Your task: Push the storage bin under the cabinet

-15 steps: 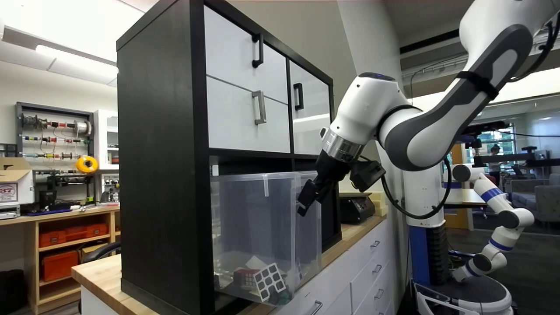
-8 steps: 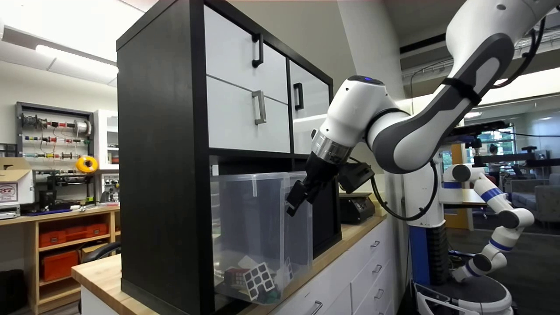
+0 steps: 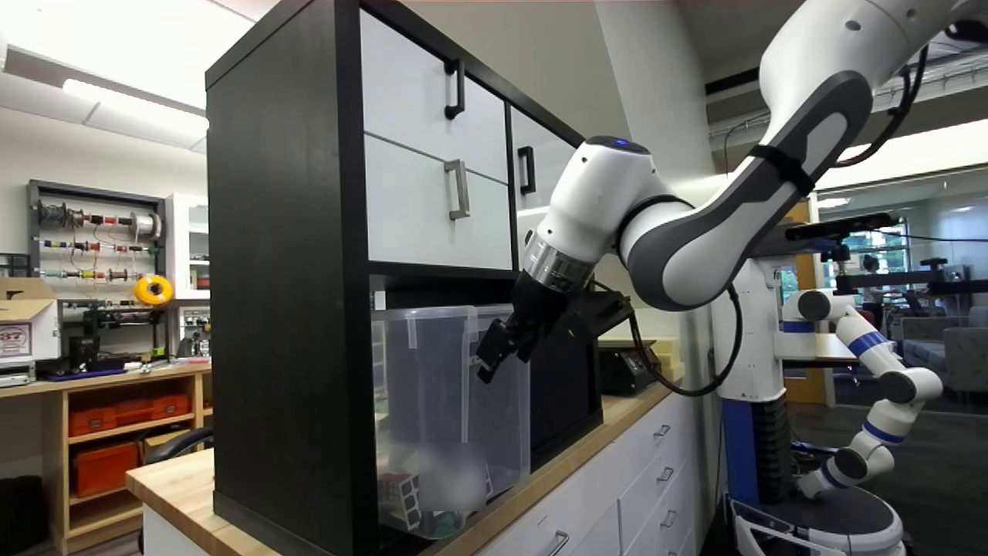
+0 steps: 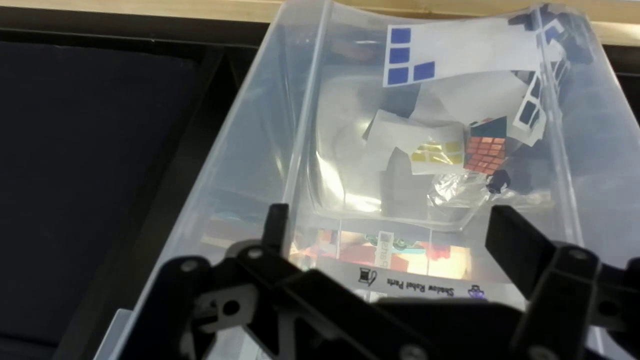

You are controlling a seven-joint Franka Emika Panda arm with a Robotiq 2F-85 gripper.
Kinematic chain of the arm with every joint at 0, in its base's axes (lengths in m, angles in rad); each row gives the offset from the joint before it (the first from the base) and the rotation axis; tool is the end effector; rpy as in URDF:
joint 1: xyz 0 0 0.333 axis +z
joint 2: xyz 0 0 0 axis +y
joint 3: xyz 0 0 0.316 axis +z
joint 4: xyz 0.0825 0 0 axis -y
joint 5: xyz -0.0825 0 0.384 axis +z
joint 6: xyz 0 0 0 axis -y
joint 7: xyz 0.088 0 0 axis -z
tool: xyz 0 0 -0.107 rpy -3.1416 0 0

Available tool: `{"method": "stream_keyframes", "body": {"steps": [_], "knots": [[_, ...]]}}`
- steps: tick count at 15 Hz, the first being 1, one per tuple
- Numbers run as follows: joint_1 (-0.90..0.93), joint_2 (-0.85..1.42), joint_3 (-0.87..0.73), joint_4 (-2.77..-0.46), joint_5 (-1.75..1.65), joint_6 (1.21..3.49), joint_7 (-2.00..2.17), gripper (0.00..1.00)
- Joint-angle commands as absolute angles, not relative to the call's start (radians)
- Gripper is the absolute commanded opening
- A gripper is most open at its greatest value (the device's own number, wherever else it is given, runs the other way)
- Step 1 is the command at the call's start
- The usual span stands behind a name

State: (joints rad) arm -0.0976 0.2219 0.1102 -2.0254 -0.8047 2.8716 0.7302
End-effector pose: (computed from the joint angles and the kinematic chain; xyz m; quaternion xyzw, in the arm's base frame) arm 0.6237 0.0451 0.4000 0.9357 -0.0067 0.3418 0.0872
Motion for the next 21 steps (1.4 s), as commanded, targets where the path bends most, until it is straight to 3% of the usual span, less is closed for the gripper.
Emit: {"method": "stream_keyframes", "body": {"steps": [1,13,21], "knots": [[-0.061,0.284,0.100,-1.932,-0.839,2.840,0.784,1.00],[-0.024,0.392,0.067,-1.790,-0.861,2.836,0.767,1.00],[-0.047,0.329,0.092,-1.905,-0.816,2.834,0.734,1.00]]}}
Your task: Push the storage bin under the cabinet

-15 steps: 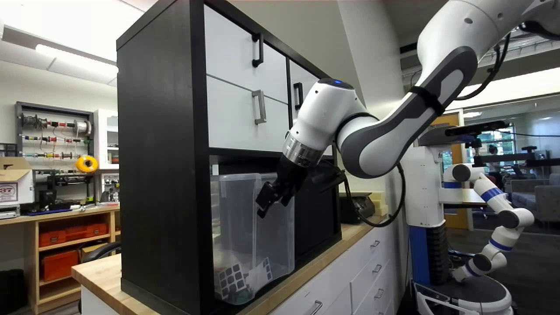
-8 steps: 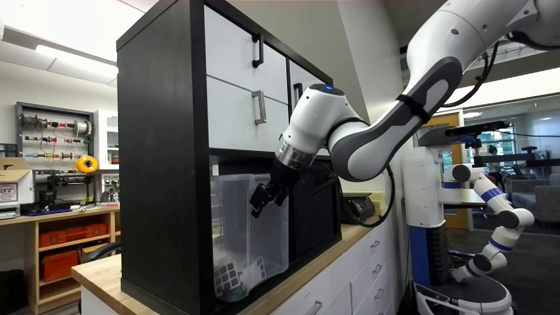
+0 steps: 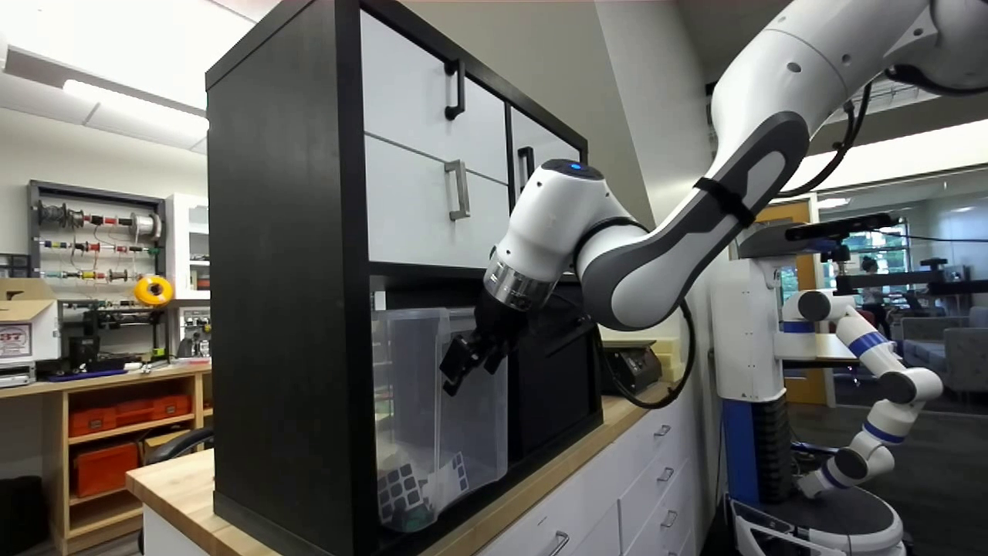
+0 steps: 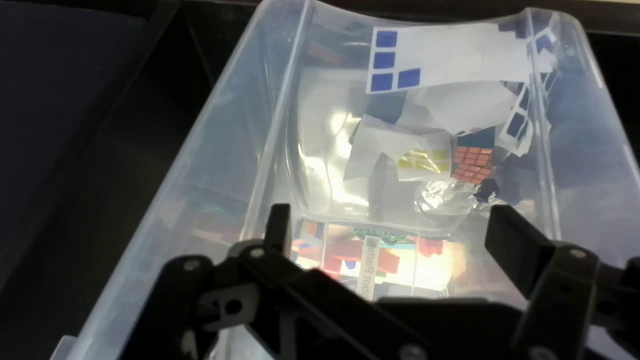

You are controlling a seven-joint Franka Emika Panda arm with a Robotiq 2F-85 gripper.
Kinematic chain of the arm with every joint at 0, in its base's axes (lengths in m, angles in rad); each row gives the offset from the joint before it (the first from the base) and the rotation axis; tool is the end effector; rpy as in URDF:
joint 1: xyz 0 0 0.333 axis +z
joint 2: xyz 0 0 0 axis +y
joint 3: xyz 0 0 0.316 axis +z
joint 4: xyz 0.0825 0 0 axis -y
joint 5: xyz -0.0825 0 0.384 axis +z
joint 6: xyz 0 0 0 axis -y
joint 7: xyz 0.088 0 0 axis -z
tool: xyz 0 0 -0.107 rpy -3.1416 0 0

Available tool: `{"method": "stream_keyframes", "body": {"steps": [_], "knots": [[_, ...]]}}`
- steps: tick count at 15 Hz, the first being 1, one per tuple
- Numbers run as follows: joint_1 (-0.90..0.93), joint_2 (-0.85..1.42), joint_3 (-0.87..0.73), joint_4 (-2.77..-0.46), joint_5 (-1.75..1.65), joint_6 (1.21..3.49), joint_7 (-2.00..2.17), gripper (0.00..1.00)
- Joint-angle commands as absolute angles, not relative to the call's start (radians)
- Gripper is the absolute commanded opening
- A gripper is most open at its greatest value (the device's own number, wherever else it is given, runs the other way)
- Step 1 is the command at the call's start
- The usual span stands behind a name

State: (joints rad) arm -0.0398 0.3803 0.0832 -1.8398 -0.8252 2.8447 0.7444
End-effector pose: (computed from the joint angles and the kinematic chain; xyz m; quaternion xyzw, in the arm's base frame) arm 0.6714 0.0625 0.3824 0.9332 0.0014 0.3477 0.0905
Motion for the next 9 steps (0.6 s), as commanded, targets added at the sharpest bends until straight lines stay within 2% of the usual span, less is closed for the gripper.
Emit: {"method": "stream_keyframes", "body": {"steps": [1,6,7,9], "knots": [[-0.054,0.312,0.101,-1.929,-0.802,2.824,0.720,1.00],[-0.074,0.222,0.155,-2.034,-0.706,2.711,0.584,1.00],[-0.009,0.192,0.097,-2.059,-0.603,2.689,0.494,1.00],[0.014,0.143,0.092,-2.084,-0.490,2.625,0.390,1.00]]}}
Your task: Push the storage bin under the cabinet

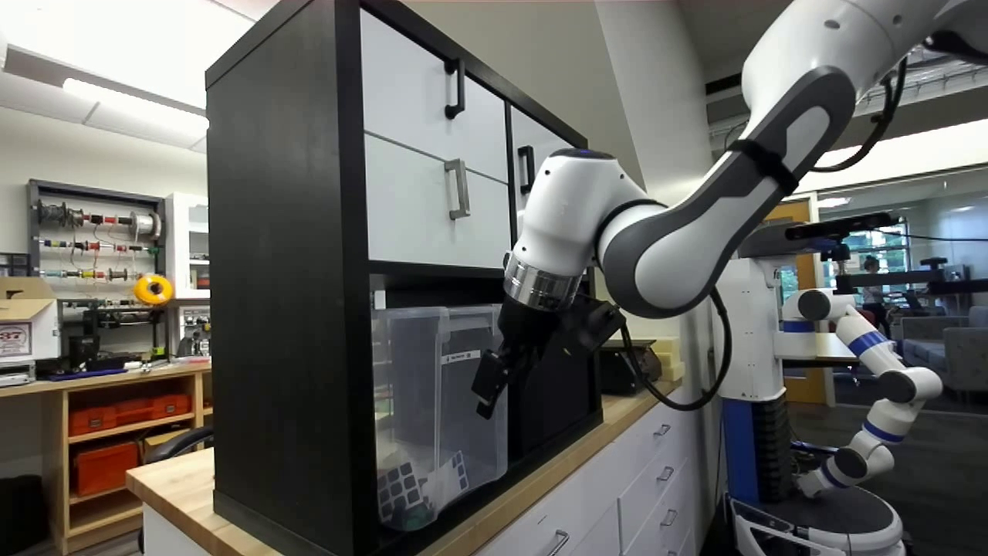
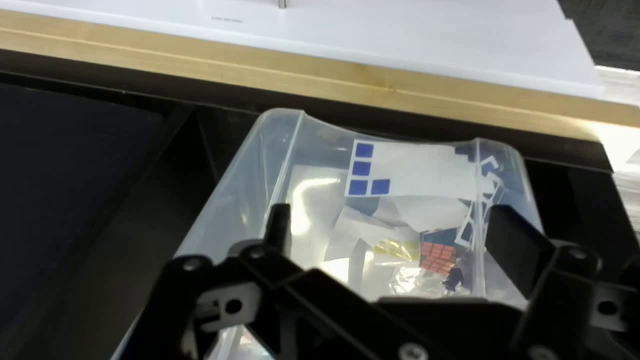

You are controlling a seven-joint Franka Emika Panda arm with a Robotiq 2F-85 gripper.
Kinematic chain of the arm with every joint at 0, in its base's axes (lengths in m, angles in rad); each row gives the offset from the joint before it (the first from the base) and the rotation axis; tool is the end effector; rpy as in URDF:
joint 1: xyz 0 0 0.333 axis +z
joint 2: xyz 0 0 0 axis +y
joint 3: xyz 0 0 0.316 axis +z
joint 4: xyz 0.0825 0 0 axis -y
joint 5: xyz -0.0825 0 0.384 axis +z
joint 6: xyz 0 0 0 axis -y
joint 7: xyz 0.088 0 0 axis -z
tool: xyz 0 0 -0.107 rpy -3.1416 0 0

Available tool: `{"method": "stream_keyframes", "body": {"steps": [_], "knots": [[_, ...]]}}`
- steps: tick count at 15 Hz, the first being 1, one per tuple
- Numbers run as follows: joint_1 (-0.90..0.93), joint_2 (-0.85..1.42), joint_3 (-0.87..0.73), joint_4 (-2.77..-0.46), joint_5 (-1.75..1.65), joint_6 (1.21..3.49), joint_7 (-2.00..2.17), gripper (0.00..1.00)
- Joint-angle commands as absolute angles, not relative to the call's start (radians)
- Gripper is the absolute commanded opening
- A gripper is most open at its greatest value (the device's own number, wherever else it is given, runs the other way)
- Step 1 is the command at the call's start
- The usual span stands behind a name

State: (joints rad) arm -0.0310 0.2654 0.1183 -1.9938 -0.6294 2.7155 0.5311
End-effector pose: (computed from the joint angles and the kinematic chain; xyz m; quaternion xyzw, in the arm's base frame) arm 0.6293 0.0724 0.3752 0.9594 0.0297 0.2621 0.0997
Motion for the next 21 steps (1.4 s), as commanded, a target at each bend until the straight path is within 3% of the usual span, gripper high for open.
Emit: {"method": "stream_keyframes", "body": {"steps": [1,11,21], "knots": [[0.026,0.119,0.089,-2.091,-0.443,2.589,0.345,1.00],[0.053,-0.076,0.093,-2.123,-0.270,2.308,0.196,1.00],[0.047,-0.075,0.099,-2.106,-0.286,2.274,0.216,1.00]]}}
